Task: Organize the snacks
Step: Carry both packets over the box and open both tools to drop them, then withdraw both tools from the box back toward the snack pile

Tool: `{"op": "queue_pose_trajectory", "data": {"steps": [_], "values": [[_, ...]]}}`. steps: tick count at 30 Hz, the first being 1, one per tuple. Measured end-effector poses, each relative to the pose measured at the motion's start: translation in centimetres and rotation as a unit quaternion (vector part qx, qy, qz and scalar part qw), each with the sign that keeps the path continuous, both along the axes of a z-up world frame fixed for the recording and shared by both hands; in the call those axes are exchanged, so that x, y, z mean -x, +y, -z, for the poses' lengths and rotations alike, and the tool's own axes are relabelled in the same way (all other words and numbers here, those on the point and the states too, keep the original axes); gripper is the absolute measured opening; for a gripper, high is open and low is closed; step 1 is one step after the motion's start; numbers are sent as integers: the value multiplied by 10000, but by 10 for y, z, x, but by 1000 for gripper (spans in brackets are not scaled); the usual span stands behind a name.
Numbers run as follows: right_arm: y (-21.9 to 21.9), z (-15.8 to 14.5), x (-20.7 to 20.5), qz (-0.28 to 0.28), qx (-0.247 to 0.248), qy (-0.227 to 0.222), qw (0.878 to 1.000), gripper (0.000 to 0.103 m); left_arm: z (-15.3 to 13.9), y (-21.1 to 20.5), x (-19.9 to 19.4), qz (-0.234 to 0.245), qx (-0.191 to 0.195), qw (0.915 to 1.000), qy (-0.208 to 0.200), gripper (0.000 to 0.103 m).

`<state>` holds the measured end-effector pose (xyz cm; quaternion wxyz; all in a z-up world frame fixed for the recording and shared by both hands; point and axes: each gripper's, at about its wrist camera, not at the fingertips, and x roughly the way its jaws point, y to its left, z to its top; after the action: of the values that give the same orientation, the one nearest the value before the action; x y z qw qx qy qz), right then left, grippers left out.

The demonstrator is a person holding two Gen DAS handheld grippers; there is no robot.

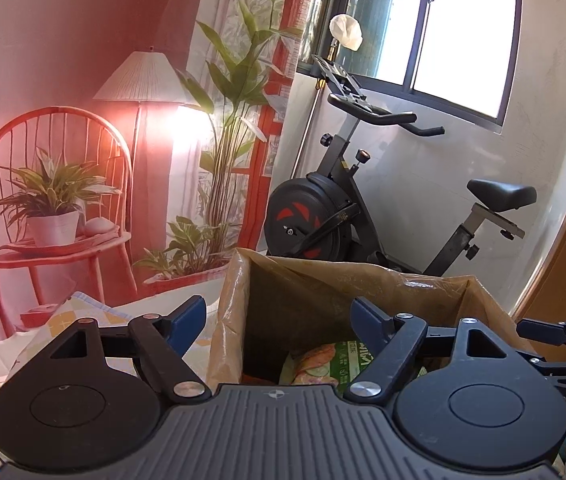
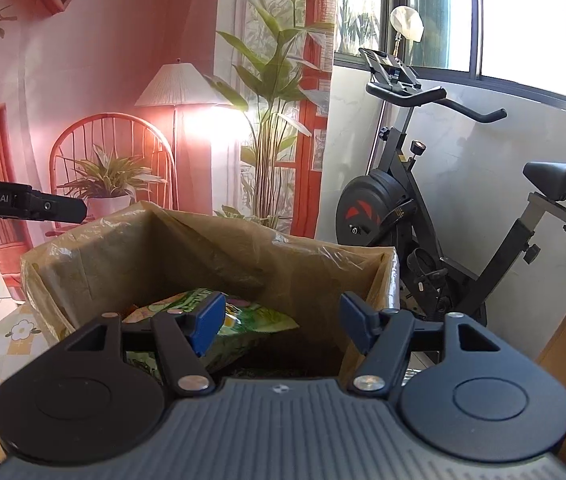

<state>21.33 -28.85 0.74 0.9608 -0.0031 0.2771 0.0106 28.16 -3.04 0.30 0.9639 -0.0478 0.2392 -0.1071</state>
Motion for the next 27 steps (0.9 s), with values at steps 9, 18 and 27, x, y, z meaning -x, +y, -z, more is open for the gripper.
{"op": "queue_pose_trajectory", "data": {"steps": [9,18,27], "values": [[0,-4,42,26,-204,-20,9998,81,1,9,39,-66,-348,9994,57,85],[10,-2,77,26,-328,-103,9994,84,15,16,69,-86,-412,9990,162,85],[22,15,104,-31,-338,-31,9994,85,37,18,93,-41,-464,9988,178,85]]}}
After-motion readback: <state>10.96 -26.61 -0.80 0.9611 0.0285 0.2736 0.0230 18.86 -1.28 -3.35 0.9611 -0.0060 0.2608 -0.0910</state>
